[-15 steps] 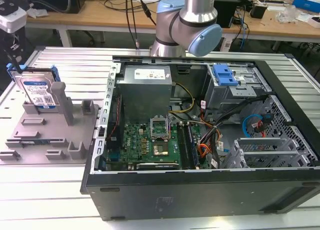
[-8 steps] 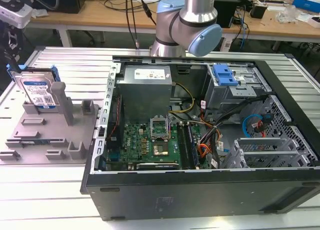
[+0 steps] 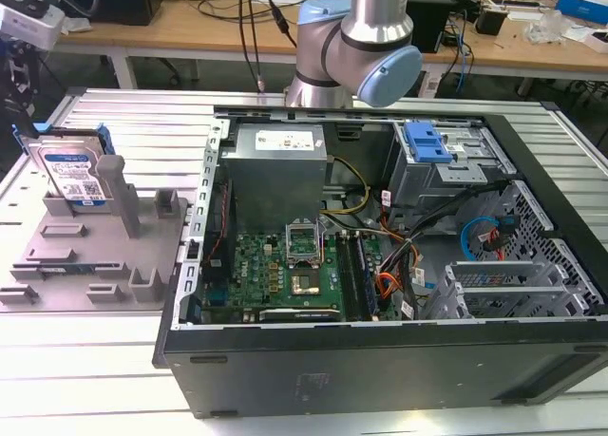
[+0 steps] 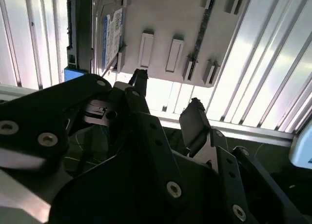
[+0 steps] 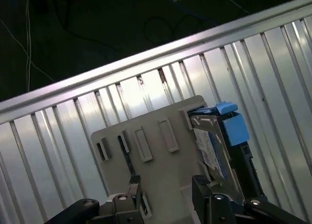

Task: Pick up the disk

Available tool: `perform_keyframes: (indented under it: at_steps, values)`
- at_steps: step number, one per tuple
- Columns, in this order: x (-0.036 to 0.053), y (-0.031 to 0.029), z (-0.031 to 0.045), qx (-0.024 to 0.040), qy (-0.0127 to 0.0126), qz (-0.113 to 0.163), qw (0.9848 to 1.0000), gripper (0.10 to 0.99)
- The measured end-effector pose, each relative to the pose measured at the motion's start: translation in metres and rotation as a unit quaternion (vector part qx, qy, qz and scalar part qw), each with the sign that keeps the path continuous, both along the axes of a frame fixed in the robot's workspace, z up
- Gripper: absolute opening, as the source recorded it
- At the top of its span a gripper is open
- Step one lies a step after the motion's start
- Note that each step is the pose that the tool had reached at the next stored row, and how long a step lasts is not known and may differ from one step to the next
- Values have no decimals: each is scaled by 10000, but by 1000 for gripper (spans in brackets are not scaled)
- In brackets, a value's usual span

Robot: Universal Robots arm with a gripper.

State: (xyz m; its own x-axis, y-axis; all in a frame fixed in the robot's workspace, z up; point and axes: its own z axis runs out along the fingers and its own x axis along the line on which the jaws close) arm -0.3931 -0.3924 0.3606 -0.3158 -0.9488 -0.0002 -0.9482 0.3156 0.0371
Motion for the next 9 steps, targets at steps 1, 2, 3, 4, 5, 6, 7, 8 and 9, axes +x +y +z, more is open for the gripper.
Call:
perform_keyframes:
  at_steps: [1,2,3,4,5,6,7,8,9]
  values:
    - [0,0,-4,0,-1,282,9996,541]
    - [0,0,-7,-1,-1,443,9990,541]
    - [0,1,-10,-1,-2,564,9984,541]
    - [0,1,-10,-9,-2,607,9982,541]
    - [0,1,-9,-11,-1,610,9981,541]
    - [0,1,-9,-11,-1,612,9981,541]
    - [0,1,-9,-12,-1,614,9981,541]
    - [0,1,-10,-12,-1,615,9981,541]
    - [0,1,-10,-12,-1,616,9981,541]
